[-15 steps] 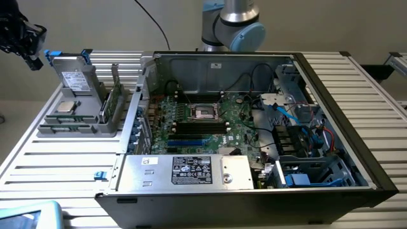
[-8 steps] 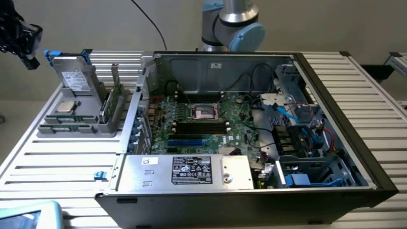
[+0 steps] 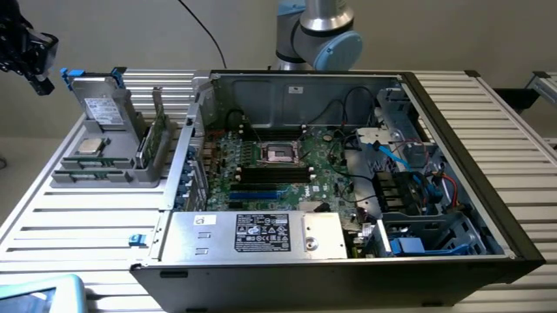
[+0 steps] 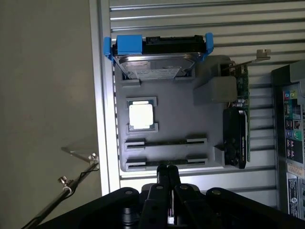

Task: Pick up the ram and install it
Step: 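Pick up the ram and move it above insertion slot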

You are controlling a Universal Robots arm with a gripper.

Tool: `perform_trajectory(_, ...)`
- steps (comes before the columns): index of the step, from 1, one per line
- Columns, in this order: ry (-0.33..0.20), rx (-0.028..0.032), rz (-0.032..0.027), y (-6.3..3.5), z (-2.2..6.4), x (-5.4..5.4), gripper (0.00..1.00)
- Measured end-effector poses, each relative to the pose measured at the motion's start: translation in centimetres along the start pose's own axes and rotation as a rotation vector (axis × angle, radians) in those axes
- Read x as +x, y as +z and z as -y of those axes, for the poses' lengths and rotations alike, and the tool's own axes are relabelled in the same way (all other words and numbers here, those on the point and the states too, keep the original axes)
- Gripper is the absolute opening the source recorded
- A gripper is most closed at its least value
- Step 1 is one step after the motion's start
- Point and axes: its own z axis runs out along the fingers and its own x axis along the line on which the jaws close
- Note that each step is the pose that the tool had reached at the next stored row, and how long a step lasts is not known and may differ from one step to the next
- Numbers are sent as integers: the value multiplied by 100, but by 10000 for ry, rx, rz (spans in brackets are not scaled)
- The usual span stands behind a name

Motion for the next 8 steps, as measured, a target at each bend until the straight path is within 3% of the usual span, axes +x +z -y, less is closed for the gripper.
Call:
perform_trajectory(6, -4, 0, 0, 0, 0, 0, 11)
perform_trajectory(8, -245, -3, -13, 0, 0, 1, 11)
